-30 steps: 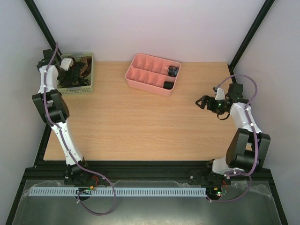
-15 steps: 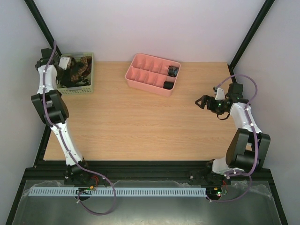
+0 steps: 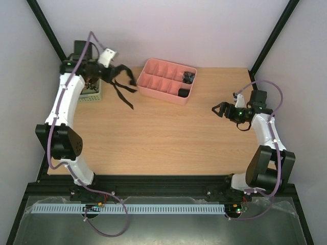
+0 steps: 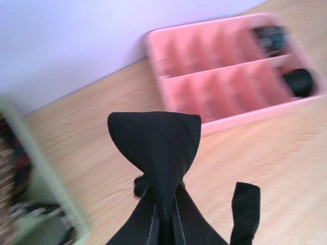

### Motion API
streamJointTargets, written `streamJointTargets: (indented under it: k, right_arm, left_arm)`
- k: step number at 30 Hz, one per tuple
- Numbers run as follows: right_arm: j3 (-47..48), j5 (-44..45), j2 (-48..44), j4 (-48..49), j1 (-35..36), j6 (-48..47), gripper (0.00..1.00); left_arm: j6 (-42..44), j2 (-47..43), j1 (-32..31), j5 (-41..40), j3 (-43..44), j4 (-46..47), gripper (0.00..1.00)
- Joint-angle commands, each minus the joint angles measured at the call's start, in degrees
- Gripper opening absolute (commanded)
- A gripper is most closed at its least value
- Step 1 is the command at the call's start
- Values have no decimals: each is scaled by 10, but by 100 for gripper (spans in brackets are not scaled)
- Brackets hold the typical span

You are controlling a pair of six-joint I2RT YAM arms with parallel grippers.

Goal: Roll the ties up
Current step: Pick up the tie from the bin, then place the tie at the center of the board, then pick up the tie from the center of the board.

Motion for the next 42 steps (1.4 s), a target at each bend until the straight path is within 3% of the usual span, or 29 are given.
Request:
streamJointTargets:
  k: [1, 5, 7, 9, 11, 12, 13, 15, 16, 19, 22, 25, 32, 42]
  right_arm:
    - [3, -29, -24, -43, -3, -25, 98]
    - [5, -34, -35, -76, -3, -64, 98]
    - [9, -35, -38, -98, -3, -82, 99]
    - [12, -39, -41, -120, -3, -101, 99]
    - [13, -44, -46, -140, -3, -119, 98]
    - [13, -46, -51, -149, -3, -126, 99]
    - [12, -47, -55, -158, -3, -133, 99]
    - [8, -45, -65, -167, -3, -144, 99]
    - [5, -43, -71, -170, -3, -148, 99]
    - [-5, -34, -87, -175, -3, -155, 99]
    - [-12, -33, -98, -177, -3, -159, 99]
    - [-12, -33, -99, -179, -3, -159, 99]
    - [-11, -31, -105, -181, -3, -152, 99]
    - [-24, -34, -117, -173, -3, -138, 99]
  left_arm:
    - [-44, -34, -77, 95, -64, 1, 2]
    - [-76, -73, -176, 153, -139, 35, 2]
    - [-93, -92, -197, 170, -187, 54, 2]
    - [-104, -108, -176, 171, -248, 69, 4]
    - [-82, -131, -120, 173, -338, 89, 11]
    - [-46, -143, -90, 168, -379, 93, 16]
    - [-3, -151, -63, 148, -416, 89, 28]
    - [74, -156, -23, 71, -464, 83, 61]
    - [98, -151, -7, 34, -474, 85, 69]
    - [139, -123, 15, -27, -438, 89, 78]
    - [215, -95, -11, -31, -365, 60, 80]
    - [336, -59, -81, -80, -311, -16, 77]
    - [489, -41, -187, -227, -351, -56, 70]
    - [533, 11, -245, -313, -387, 36, 71]
